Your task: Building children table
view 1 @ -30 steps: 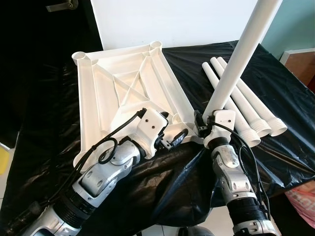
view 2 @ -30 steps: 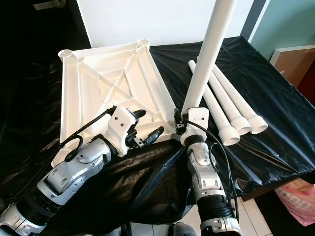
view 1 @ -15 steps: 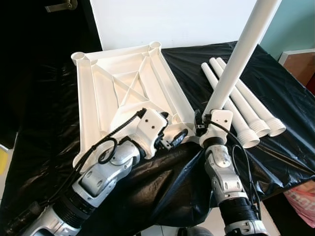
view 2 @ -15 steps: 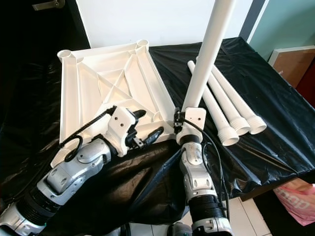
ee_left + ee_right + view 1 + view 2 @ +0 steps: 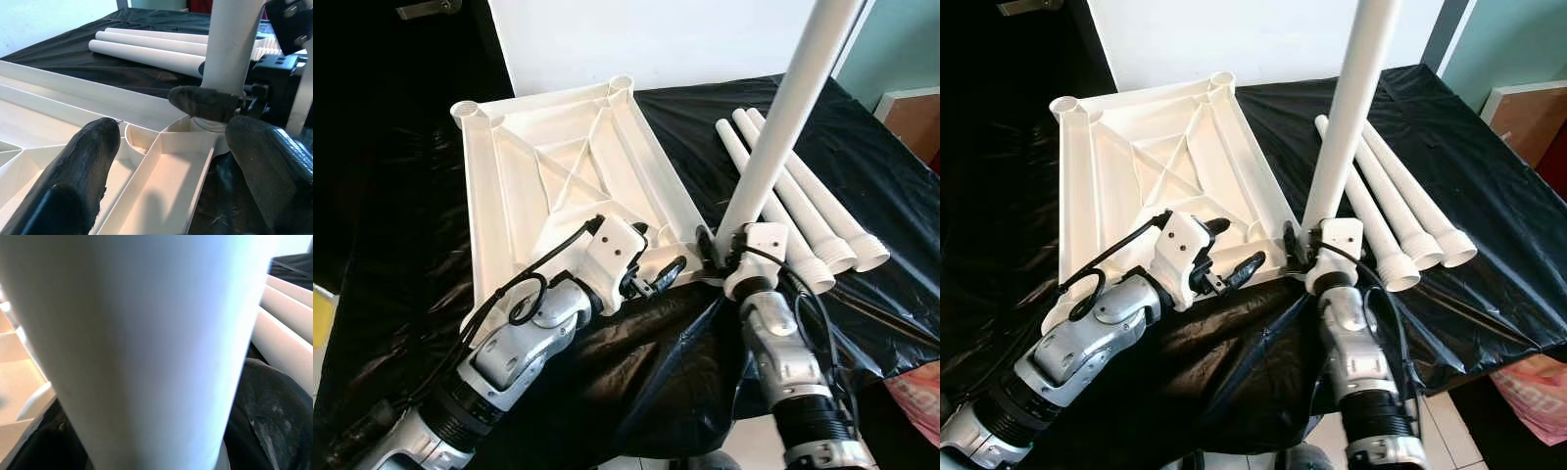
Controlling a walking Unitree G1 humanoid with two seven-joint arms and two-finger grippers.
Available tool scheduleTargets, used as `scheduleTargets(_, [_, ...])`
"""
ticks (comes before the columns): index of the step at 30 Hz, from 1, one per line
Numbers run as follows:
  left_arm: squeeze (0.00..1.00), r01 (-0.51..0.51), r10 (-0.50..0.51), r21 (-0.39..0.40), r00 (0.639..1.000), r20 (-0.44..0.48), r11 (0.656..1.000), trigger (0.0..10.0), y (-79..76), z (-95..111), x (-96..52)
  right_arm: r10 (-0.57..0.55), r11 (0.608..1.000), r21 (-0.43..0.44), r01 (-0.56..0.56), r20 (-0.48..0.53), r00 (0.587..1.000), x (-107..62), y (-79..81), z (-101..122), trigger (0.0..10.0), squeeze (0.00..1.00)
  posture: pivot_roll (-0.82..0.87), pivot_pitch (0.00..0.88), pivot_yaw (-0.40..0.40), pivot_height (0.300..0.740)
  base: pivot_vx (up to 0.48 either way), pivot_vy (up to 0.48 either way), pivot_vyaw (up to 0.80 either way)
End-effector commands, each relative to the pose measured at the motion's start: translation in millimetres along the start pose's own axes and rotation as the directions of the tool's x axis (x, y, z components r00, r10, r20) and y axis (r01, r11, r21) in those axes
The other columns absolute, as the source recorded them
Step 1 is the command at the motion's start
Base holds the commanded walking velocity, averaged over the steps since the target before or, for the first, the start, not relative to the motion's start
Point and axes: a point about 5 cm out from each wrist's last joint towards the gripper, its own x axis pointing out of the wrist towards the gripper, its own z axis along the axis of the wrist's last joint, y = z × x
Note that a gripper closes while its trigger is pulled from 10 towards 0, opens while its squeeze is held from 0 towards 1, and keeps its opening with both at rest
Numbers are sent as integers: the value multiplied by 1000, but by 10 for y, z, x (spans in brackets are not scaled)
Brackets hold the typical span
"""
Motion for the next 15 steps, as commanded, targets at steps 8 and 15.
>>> scheduleTargets(8, [0, 297, -297, 17, 955, -8, 955, 10000, -164, -17, 28, 158, 987, -14, -157, 16, 987, -5, -112, 70, 10000, 0, -43, 113, 22, 740, 0, 0, 0])
scheduleTargets(15, [0, 300, -300, 23, 954, -21, 954, 10000, -160, -26, 23, 386, 920, -68, -385, -7, 923, -33, -101, 112, 10000, 0, -42, 110, 33, 740, 0, 0, 0])
